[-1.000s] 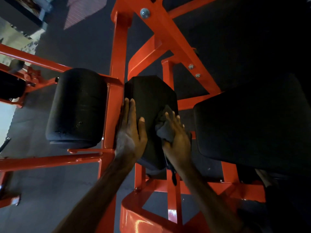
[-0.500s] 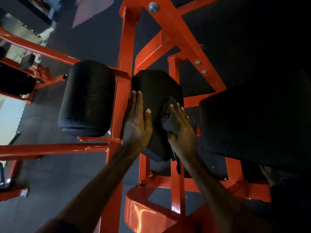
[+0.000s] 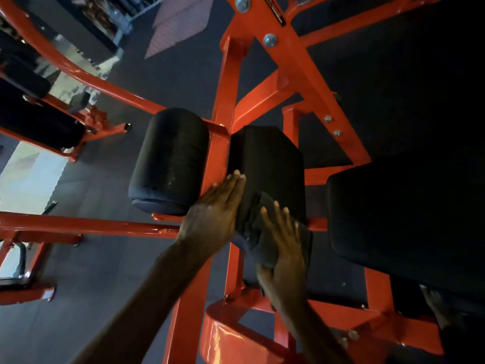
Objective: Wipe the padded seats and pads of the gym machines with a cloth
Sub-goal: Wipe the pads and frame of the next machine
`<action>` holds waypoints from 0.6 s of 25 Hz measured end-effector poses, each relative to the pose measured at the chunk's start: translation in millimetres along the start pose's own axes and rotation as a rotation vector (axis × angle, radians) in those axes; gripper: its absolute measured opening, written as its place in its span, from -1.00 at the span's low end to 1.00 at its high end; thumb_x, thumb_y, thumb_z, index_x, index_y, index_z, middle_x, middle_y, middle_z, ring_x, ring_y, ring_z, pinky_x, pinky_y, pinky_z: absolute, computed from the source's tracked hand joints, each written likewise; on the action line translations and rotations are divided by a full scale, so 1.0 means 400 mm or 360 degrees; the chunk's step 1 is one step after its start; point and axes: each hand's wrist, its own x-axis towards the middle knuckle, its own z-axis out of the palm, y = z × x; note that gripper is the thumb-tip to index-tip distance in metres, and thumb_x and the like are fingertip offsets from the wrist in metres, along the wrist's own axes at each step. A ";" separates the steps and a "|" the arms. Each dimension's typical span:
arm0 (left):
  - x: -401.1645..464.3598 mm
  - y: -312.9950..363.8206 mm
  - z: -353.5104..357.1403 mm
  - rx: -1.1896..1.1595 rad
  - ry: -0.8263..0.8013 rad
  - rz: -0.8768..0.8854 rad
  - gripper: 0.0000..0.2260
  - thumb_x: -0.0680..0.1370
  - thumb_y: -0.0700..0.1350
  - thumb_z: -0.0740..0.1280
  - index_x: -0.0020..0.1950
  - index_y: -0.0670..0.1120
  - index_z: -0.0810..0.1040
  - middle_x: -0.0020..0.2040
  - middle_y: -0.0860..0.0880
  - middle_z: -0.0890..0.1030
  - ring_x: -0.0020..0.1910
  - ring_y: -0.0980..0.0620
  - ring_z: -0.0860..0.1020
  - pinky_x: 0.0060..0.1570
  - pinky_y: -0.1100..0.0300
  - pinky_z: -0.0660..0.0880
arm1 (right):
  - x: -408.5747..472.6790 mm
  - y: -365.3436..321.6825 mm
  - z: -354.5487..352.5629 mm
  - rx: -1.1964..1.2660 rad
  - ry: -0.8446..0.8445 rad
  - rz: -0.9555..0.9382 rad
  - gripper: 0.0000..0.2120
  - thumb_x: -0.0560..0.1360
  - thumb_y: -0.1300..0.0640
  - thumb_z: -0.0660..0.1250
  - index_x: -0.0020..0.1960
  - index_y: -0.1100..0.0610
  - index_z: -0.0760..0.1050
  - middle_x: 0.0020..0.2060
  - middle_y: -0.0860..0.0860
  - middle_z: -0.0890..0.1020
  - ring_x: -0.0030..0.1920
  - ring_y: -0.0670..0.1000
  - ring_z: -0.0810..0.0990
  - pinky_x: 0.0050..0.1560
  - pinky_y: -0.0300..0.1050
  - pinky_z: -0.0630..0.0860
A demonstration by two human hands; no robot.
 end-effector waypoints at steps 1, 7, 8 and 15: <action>-0.006 -0.004 0.001 0.0059 -0.0005 0.0023 -0.47 0.58 -0.20 0.21 0.56 -0.30 0.42 0.55 -0.26 0.44 0.49 -0.17 0.50 0.42 -0.12 0.51 | -0.011 -0.015 0.003 -0.0017 -0.0044 -0.0119 -0.33 0.50 0.05 0.29 0.61 0.02 0.34 0.65 0.01 0.26 0.67 0.11 0.16 0.58 0.39 0.17; -0.069 -0.010 -0.019 0.0269 -0.0122 0.0101 -0.46 0.57 -0.14 0.16 0.52 -0.29 0.47 0.50 -0.24 0.50 0.47 -0.13 0.53 0.46 -0.02 0.42 | 0.164 0.059 -0.001 0.0046 -0.0073 0.0081 -0.17 0.37 0.13 0.23 0.65 -0.09 0.21 0.66 -0.05 0.24 0.68 0.07 0.14 0.56 0.39 0.22; -0.064 -0.012 -0.021 0.0230 -0.0167 0.0101 -0.46 0.57 -0.14 0.18 0.53 -0.30 0.45 0.51 -0.24 0.49 0.47 -0.13 0.53 0.45 -0.01 0.44 | 0.135 0.061 -0.008 0.0078 -0.0013 0.0133 -0.16 0.36 0.13 0.21 0.65 -0.10 0.19 0.65 -0.04 0.26 0.67 0.08 0.16 0.55 0.41 0.22; -0.049 -0.026 -0.029 0.0194 -0.0318 0.0184 -0.48 0.65 -0.08 0.10 0.53 -0.33 0.42 0.52 -0.29 0.44 0.51 -0.16 0.48 0.47 -0.10 0.45 | 0.217 0.041 0.010 0.0101 -0.0186 -0.0052 -0.16 0.36 0.19 0.25 0.64 -0.11 0.23 0.65 -0.07 0.25 0.68 0.06 0.13 0.59 0.37 0.17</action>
